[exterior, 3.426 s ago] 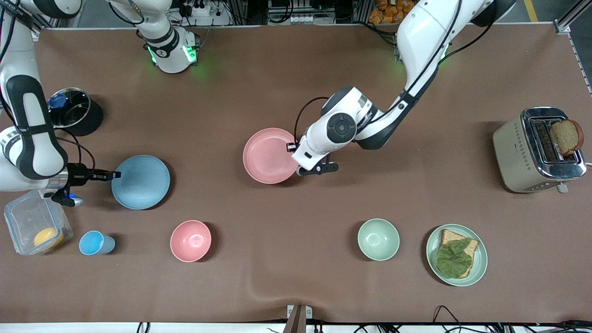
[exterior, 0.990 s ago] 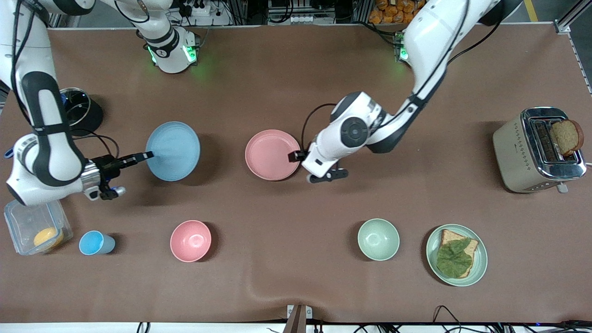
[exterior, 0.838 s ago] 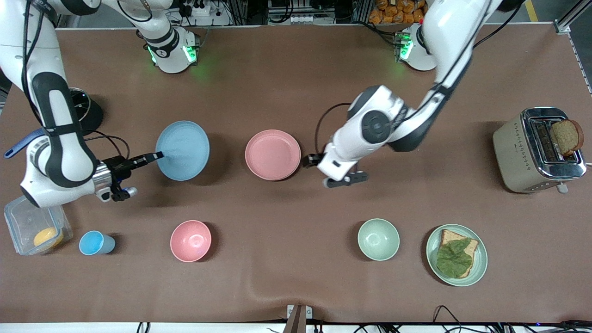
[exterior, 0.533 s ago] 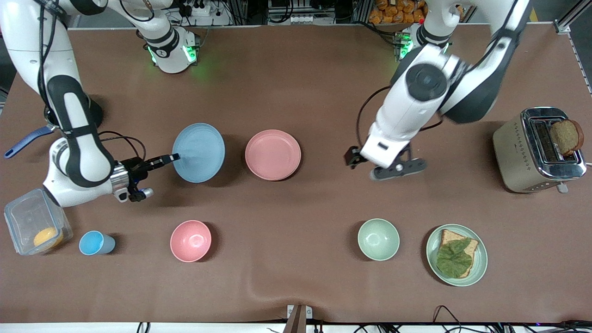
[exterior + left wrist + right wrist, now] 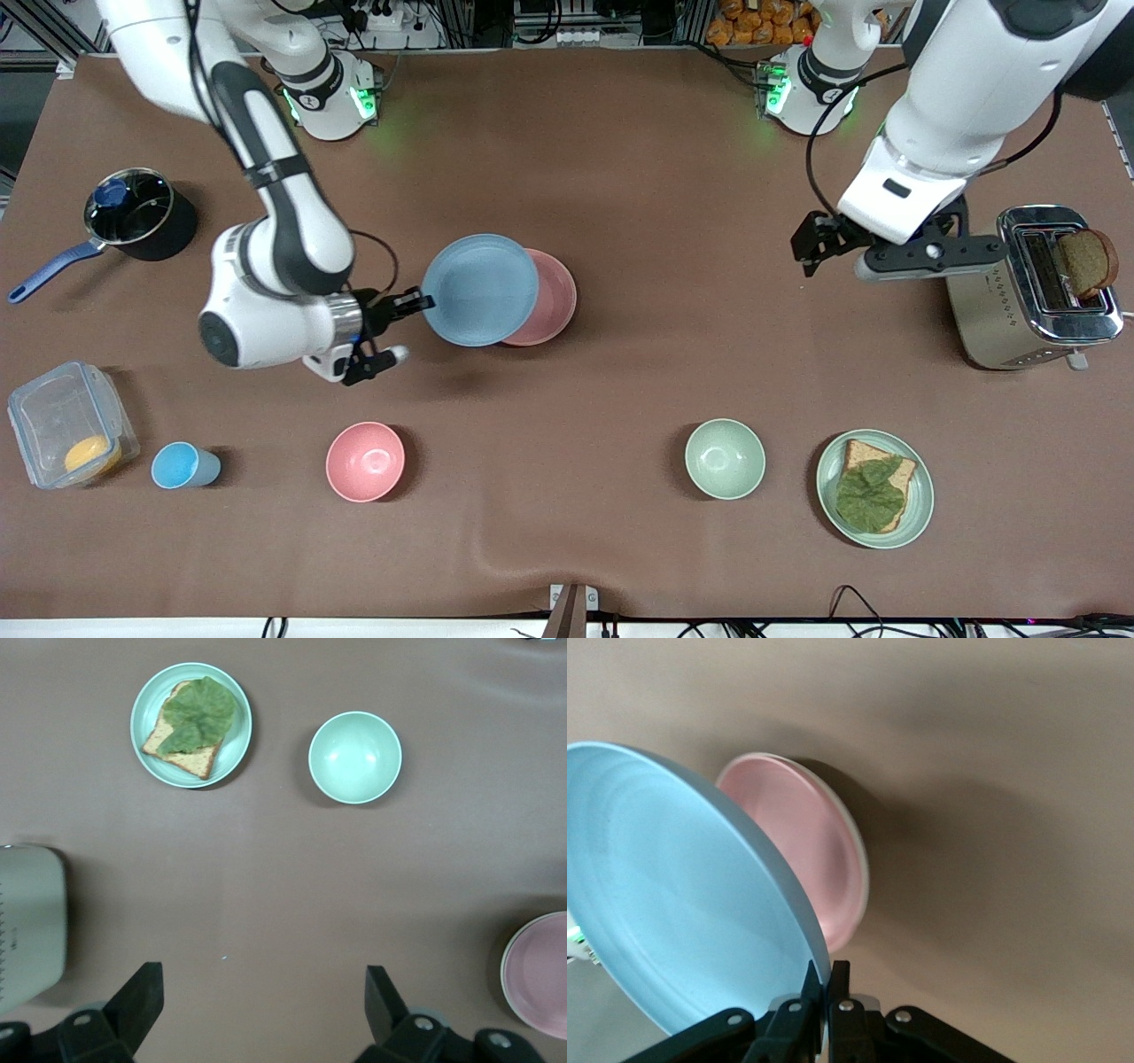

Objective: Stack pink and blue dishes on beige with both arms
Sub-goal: 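Carry the blue plate toward the pink plate while the left gripper withdraws, then lower the blue plate onto the pink plate and open the right gripper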

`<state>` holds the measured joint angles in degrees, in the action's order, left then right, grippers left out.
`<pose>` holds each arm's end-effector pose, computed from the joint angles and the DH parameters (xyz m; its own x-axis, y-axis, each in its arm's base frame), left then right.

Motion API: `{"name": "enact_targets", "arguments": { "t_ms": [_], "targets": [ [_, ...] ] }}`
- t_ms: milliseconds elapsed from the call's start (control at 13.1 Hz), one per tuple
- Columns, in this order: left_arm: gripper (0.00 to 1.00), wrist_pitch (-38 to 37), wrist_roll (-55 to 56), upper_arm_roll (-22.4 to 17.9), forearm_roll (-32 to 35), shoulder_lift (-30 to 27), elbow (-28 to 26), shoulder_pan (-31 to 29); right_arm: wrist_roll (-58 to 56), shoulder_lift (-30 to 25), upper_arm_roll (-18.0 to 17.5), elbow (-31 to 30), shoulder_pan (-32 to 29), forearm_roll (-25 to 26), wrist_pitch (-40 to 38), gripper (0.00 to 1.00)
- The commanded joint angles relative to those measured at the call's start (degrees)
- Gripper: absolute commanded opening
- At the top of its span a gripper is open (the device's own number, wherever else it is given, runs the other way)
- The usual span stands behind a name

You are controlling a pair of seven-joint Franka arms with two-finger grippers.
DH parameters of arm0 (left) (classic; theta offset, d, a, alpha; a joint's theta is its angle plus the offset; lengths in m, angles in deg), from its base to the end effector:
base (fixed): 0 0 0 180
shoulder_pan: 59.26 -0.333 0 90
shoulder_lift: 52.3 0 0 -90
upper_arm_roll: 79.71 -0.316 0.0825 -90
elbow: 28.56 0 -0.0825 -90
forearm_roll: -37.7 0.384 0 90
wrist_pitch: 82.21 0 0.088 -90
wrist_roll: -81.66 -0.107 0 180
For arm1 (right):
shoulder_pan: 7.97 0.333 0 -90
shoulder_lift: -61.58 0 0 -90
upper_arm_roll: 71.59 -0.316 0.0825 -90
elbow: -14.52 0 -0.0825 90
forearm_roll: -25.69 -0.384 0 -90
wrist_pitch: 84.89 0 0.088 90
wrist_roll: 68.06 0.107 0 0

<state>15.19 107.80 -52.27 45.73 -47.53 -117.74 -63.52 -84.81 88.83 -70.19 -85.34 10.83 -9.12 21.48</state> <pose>0.5511 -0.2095 0.6011 0.9936 0.0377 0.1065 0.0443 -0.9972 -0.0607 0.5844 0.2310 0.2897 0.8966 0.3674 -0.2472 0.1872 -0.8204 -0.5402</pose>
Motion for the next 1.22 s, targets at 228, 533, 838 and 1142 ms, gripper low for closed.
{"name": "enact_targets", "arguments": {
  "t_ms": [228,533,838,1142],
  "targets": [
    [1.00,-6.60,-11.88,-6.39,-5.19,-3.10,3.93,-3.30,0.49,0.35,1.05,-1.74,4.93,4.22,6.13,0.00],
    [1.00,-8.44,-20.33,-18.36,-7.94,-3.80,3.49,0.91,1.36,2.54,0.97,-1.82,7.39,7.12,7.09,0.00],
    [1.00,-9.33,-20.17,-18.74,-8.03,-3.63,3.75,1.28,1.54,3.51,1.06,-1.91,10.03,7.21,9.89,0.00],
    [1.00,-11.16,-19.47,-18.04,-8.12,-3.71,3.66,1.36,1.54,4.65,1.06,-1.39,10.12,9.83,11.40,0.25]
  ]
}}
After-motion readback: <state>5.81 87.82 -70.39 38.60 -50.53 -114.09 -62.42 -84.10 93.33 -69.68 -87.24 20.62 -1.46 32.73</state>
